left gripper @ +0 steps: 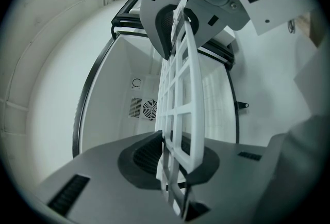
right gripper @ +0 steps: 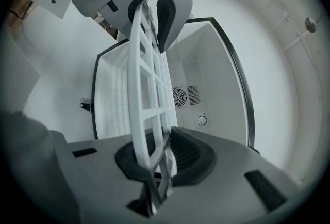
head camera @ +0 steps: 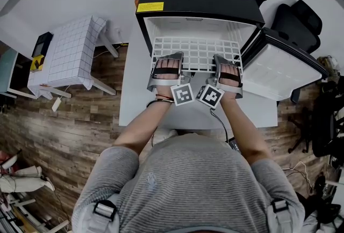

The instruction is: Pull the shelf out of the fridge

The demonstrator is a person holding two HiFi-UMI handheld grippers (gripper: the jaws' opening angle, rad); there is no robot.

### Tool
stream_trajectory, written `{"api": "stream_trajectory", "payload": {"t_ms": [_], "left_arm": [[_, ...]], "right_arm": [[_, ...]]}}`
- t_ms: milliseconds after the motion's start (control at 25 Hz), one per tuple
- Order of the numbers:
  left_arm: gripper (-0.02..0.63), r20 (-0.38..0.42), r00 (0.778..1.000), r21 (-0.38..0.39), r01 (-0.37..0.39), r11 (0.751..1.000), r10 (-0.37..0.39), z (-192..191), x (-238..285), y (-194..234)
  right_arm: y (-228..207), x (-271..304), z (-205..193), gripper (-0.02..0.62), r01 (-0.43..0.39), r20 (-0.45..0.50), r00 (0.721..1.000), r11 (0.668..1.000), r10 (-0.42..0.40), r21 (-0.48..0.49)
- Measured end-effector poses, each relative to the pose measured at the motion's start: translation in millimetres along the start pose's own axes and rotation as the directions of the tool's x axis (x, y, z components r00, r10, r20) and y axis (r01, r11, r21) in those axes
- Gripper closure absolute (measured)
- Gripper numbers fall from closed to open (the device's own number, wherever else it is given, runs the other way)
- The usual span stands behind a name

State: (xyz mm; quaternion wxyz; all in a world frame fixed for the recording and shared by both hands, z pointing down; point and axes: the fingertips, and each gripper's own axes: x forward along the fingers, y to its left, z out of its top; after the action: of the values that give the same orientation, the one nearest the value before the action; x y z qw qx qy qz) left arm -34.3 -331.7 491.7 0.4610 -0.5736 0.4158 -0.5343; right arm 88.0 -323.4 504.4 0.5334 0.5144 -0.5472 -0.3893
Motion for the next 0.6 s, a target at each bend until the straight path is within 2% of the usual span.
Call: {"api": "stream_trajectory", "payload": {"t_ms": [600], "left_arm": [[0.558, -0.001, 1.000, -0.007, 0.020, 1.000, -0.020, -0.2, -6.1, -0.3]], "right_arm": [[-1.1, -7.1, 0.5, 0.552, 0.005, 0.017, 1.000, 1.000, -0.005, -0.003]]}}
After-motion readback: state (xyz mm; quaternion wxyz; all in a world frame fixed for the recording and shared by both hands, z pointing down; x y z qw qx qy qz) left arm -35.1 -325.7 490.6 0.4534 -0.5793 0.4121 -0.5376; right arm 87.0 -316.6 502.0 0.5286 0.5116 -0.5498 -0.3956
